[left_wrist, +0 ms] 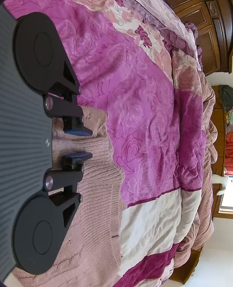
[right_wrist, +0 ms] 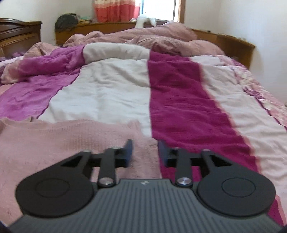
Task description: Fold small clothes
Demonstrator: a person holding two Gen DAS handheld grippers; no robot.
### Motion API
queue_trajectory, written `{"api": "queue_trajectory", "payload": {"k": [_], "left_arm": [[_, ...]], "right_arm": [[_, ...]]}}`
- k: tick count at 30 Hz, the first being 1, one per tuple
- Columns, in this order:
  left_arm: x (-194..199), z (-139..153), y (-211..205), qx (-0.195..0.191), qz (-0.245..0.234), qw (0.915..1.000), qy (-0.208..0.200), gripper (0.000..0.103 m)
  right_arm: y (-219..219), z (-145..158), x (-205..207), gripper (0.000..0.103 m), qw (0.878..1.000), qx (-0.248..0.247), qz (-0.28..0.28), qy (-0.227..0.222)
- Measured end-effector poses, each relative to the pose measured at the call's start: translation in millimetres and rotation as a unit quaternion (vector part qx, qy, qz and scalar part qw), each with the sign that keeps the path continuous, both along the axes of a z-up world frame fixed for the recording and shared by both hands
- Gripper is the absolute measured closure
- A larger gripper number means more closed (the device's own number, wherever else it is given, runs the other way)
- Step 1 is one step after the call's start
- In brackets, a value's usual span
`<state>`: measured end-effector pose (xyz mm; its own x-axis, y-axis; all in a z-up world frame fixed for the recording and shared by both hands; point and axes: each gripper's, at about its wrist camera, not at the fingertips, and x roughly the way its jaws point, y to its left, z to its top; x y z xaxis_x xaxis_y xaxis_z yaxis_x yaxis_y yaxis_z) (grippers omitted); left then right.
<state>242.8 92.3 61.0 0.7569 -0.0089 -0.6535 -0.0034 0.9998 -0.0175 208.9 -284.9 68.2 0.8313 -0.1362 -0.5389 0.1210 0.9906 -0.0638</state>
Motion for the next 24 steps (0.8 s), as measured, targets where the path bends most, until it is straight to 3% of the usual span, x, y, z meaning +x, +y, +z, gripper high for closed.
{"api": "queue_trajectory", "payload": {"k": [9, 13, 14, 15, 20, 24], "left_arm": [[15.6, -6.6, 2.8, -0.052, 0.012, 0.9985, 0.014, 0.073], [14.5, -5.7, -1.6, -0.05, -0.001, 0.9987, 0.01, 0.077], [12.8, -4.0, -3.4, -0.045, -0.006, 0.999, 0.005, 0.089], [9.4, -1.2, -5.9, -0.033, -0.009, 0.9994, -0.007, 0.096], [0.9, 17.3, -8.6, 0.045, 0.005, 0.9963, -0.073, 0.096], [15.4, 13.4, 0.8, 0.079, 0.017, 0.9951, -0.057, 0.095]], "right_arm": [[24.4, -13.3, -51.2, 0.058, 0.998, 0.044, 0.047, 0.011], [31.5, -29.9, -56.4, 0.051, 0.998, 0.045, 0.042, 0.011], [32.1, -31.6, -57.0, 0.051, 0.998, 0.044, 0.042, 0.009], [32.1, -32.0, -57.4, 0.051, 0.998, 0.044, 0.042, 0.008], [28.7, -32.2, -55.3, 0.051, 0.997, 0.058, 0.039, 0.011], [31.4, -34.8, -57.5, 0.051, 0.998, 0.056, 0.034, 0.006]]}}
